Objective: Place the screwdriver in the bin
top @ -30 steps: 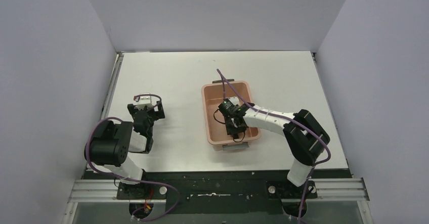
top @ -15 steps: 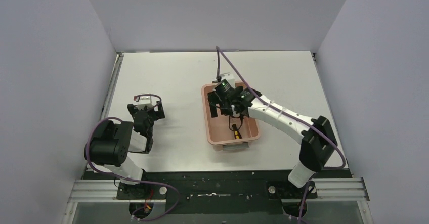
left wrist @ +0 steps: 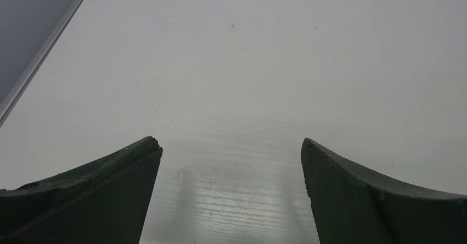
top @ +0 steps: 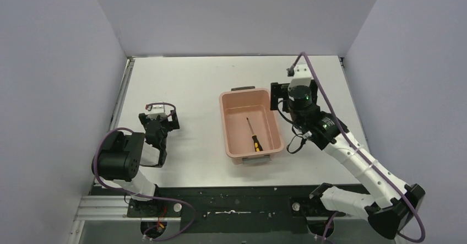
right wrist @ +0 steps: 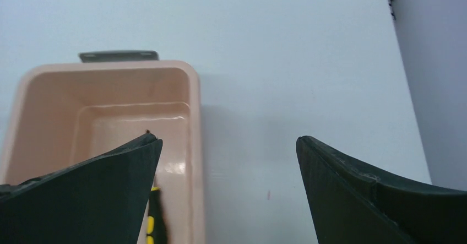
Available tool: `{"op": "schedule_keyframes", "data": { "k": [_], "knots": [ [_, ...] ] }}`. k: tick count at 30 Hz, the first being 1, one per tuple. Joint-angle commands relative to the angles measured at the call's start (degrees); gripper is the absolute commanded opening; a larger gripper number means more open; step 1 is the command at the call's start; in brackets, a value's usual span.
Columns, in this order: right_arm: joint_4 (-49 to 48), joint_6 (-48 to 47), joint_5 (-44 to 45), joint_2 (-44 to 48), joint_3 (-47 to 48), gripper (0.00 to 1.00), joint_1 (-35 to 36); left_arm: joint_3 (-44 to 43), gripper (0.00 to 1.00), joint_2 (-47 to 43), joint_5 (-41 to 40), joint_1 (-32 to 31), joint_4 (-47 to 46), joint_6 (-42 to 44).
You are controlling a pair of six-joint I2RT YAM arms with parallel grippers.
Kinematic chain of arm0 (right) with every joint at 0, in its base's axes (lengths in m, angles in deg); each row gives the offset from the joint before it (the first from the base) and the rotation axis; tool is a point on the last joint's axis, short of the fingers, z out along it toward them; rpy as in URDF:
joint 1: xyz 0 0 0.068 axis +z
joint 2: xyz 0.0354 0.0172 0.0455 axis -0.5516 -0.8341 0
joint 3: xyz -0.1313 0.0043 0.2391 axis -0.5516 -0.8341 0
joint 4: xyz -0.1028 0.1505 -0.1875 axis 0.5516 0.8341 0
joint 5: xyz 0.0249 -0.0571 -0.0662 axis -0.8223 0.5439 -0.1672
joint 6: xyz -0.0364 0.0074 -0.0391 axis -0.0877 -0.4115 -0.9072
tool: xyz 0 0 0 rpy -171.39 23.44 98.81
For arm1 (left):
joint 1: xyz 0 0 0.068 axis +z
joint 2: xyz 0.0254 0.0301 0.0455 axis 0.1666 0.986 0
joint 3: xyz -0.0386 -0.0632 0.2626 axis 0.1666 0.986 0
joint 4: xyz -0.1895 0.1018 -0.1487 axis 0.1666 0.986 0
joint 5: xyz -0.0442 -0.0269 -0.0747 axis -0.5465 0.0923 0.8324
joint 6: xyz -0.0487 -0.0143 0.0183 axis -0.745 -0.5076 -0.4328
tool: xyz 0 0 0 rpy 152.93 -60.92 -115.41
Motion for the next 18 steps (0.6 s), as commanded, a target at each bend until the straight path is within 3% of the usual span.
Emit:
{"op": "schedule_keyframes", "data": {
  "k": [1, 3, 7, 10, 18],
  "knots": [
    [-19.07, -13.28, 7.39, 8.89, -16.08, 1.00, -1.67, -0.47, 0.97, -0.75, 1.02, 0.33, -1.61, 0.37],
    [-26.14, -17.19, 6.38, 13.21, -23.90, 1.00, -2.09, -0.44, 0.97, -0.80, 1.02, 0.31, -1.61, 0.44],
    [-38.79, -18.87, 12.48, 19.37, -38.31, 1.00, -2.94, -0.45, 0.97, -0.81, 1.03, 0.32, -1.56, 0.37],
    [-46.17, -20.90, 11.05, 21.34, -46.35, 1.00, -5.47, -0.40, 0.97, -0.72, 1.01, 0.31, -1.57, 0.43],
    [-60.53, -12.02, 8.43, 19.37, -58.90, 1.00, -10.73, -0.45, 0.97, -0.68, 0.97, 0.35, -1.61, 0.46]
  ]
}}
